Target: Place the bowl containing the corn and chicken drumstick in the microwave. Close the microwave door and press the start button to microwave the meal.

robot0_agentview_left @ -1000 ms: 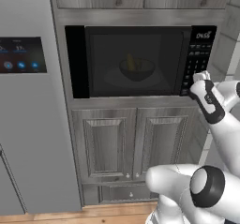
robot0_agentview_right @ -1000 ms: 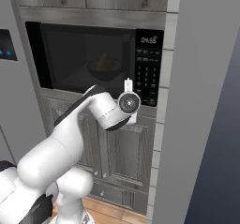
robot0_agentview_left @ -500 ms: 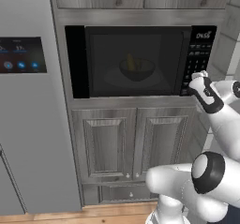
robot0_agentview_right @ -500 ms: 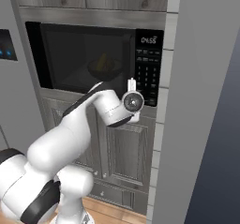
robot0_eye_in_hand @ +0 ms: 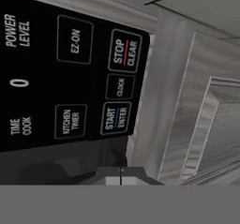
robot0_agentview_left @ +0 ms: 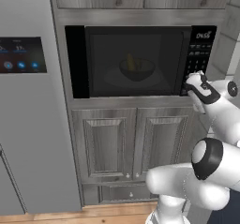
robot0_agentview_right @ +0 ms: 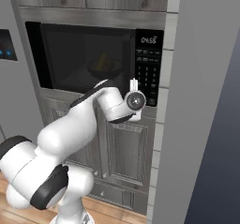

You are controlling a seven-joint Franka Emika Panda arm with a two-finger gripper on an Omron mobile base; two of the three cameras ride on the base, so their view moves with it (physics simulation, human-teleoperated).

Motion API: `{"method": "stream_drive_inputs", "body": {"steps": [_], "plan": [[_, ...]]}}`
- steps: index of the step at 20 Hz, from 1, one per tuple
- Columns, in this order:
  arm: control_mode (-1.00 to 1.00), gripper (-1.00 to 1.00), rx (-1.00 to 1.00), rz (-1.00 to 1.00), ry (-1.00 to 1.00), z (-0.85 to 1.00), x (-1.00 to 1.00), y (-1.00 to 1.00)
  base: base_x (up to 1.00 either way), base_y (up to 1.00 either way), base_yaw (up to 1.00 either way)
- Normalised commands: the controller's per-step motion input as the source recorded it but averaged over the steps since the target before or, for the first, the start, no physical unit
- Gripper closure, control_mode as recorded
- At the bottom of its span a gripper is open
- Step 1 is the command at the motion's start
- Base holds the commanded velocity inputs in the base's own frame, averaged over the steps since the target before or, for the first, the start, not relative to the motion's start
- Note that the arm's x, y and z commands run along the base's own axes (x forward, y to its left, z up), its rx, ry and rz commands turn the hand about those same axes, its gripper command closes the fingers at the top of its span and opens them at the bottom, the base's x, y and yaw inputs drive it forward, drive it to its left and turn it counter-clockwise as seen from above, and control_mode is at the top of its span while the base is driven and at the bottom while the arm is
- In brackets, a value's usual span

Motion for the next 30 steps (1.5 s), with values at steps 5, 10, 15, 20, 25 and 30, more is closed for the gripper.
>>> {"method": "stream_drive_inputs", "body": {"steps": [5, 10, 15, 20, 25, 30], "plan": [[-1.00, 1.00, 0.01, 0.00, -0.01, -0.13, 0.24, -0.11, 0.00, 0.00, 0.00], [-1.00, 1.00, 0.00, 0.00, -0.02, -0.17, 0.26, -0.05, 0.00, 0.00, 0.00], [-1.00, 1.00, 0.00, 0.00, -0.02, -0.13, 0.27, -0.06, 0.00, 0.00, 0.00], [-1.00, 1.00, 0.01, 0.00, -0.03, -0.08, 0.24, -0.13, 0.00, 0.00, 0.00], [-1.00, 1.00, 0.00, 0.00, -0.04, -0.11, 0.25, -0.10, 0.00, 0.00, 0.00], [-1.00, 1.00, 0.00, 0.00, -0.03, -0.10, 0.36, -0.06, 0.00, 0.00, 0.00]]}}
